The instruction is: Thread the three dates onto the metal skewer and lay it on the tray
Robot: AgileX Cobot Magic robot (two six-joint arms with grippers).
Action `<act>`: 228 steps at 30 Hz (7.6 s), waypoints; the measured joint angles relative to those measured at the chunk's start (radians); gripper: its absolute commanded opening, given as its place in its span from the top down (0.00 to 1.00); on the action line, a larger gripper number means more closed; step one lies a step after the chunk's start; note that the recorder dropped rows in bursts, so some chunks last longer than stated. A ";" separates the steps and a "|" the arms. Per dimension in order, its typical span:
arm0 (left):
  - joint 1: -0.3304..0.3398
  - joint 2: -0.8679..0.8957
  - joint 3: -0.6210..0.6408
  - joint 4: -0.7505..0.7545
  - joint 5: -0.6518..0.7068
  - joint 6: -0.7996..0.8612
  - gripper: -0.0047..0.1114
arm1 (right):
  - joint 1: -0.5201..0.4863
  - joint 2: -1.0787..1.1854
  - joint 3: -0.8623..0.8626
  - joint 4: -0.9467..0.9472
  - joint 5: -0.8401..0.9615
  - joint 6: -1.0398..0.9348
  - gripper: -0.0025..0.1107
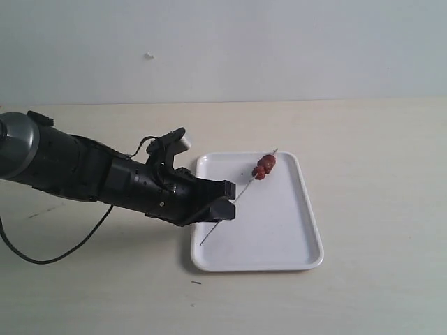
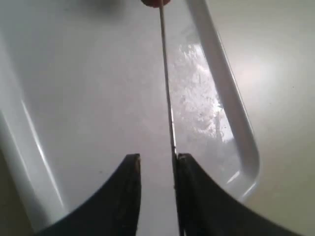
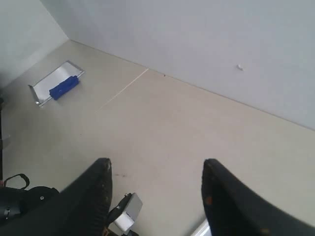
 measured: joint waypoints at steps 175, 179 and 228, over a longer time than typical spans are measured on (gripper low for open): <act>0.584 -1.628 0.797 0.142 -0.107 0.247 0.96 | 0.138 -1.786 1.601 -1.386 -0.914 1.159 0.98; 0.584 -1.628 0.799 0.526 -0.166 -0.165 0.96 | 0.138 -1.786 1.601 -1.386 -0.914 1.159 0.98; 0.585 -2.029 1.024 1.854 -0.215 -1.448 0.96 | 0.138 -1.786 1.601 -1.386 -0.914 1.159 0.98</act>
